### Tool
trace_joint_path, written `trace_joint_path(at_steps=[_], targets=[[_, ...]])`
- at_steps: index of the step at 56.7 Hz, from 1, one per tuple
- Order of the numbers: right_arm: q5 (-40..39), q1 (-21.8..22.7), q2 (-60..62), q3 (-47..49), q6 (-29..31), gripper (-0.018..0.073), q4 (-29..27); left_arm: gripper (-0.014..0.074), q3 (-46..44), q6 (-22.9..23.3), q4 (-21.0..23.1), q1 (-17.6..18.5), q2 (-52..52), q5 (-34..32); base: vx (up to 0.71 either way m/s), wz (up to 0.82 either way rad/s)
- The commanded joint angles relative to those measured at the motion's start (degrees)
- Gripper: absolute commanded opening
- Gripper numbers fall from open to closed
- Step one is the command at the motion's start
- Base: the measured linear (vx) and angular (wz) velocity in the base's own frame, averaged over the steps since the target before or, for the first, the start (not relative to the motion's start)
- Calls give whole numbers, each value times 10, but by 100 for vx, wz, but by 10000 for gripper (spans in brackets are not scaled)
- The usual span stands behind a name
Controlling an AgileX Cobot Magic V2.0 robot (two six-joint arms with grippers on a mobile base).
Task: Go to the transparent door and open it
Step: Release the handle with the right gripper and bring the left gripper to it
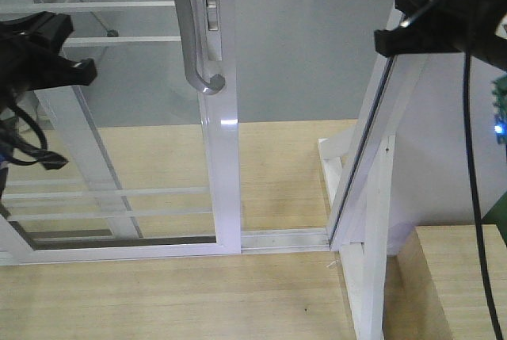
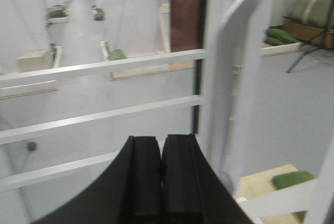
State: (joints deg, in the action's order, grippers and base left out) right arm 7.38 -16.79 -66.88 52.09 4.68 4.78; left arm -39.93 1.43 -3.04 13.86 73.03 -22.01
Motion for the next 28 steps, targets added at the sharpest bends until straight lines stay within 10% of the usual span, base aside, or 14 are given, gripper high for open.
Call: trace_joint_path(at_steps=[1,12,28], targets=[[-50,4,65,-21,3,-6,7,238,-39,20,-2,19,24,-57,0,0],[-28,4,148,-59,3,-5,26,447,-112,33,-1,34,109,-61,0,0],[43,4,204,-59,0,-5,58,479,-214,39,-2,61,215,-86,0,0]])
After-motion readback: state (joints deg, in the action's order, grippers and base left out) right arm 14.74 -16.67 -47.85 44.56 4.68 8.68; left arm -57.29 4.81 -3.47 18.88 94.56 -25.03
